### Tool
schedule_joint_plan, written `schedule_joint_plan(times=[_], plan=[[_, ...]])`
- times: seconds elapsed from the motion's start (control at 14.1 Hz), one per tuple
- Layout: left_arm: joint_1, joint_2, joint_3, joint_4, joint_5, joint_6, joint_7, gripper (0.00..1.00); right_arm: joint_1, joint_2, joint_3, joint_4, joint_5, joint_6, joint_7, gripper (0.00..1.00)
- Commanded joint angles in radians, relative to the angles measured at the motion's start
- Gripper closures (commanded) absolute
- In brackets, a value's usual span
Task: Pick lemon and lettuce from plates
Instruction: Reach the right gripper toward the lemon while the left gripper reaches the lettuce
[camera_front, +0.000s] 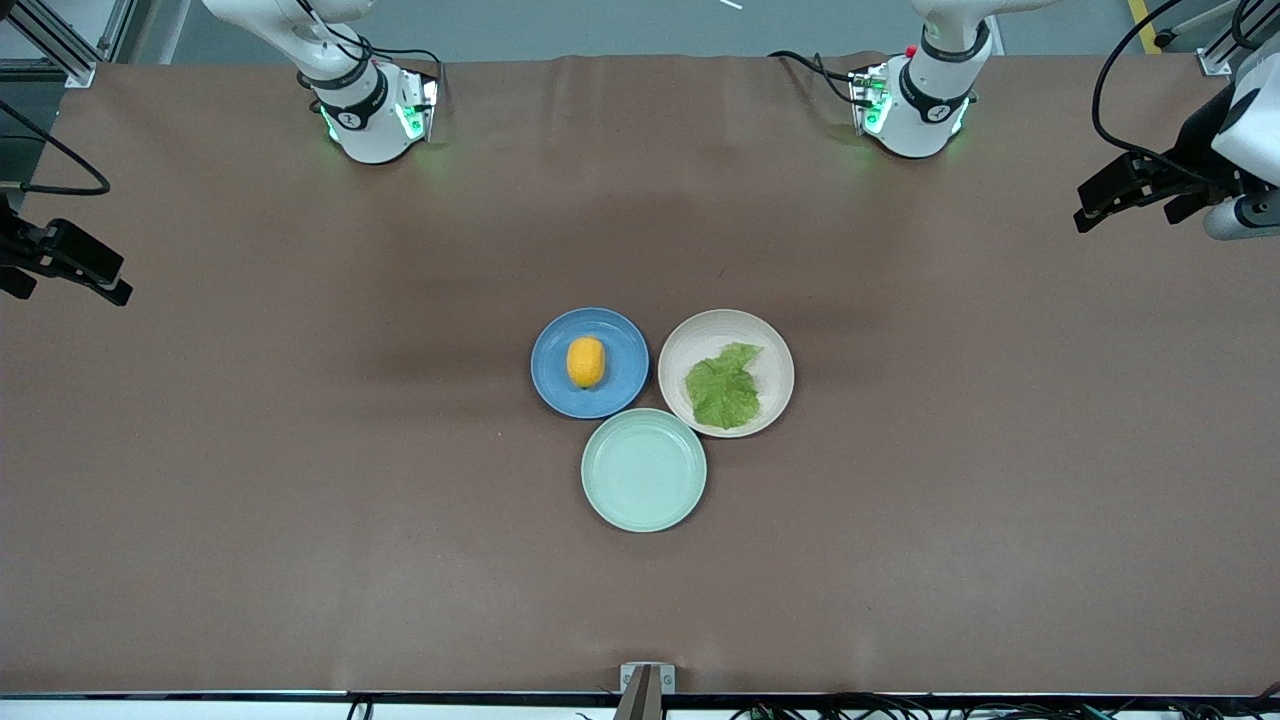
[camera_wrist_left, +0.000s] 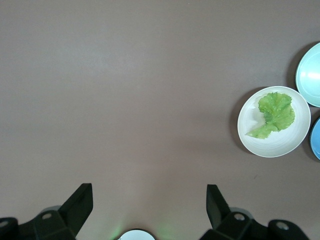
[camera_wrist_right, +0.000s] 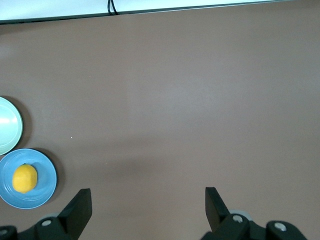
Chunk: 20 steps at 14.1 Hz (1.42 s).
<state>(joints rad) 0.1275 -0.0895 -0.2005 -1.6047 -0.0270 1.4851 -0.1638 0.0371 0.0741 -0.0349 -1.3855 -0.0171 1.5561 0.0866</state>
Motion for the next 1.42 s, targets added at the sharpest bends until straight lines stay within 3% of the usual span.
schedule_joint_plan(times=[0.0, 0.21, 0.57, 0.99, 1.35], plan=[[0.000, 0.008, 0.000, 0.011, -0.002, -0.016, -0.016, 0.00, -0.020, -0.008, 0.017, 0.003, -0.012, -0.010, -0.004, 0.00], [-0.005, 0.036, -0.002, 0.041, 0.077, -0.014, -0.014, 0.00, -0.020, -0.007, 0.017, 0.003, -0.014, -0.010, -0.004, 0.00], [-0.008, 0.097, -0.042, 0.046, 0.062, -0.011, -0.048, 0.00, -0.017, -0.007, 0.020, 0.003, -0.012, -0.013, 0.005, 0.00], [-0.009, 0.221, -0.174, -0.006, 0.064, 0.137, -0.443, 0.00, -0.011, 0.004, 0.023, 0.000, 0.000, -0.027, 0.002, 0.00], [-0.037, 0.321, -0.258, -0.081, 0.067, 0.319, -0.797, 0.00, 0.197, 0.047, 0.023, -0.052, 0.029, -0.025, 0.048, 0.00]])
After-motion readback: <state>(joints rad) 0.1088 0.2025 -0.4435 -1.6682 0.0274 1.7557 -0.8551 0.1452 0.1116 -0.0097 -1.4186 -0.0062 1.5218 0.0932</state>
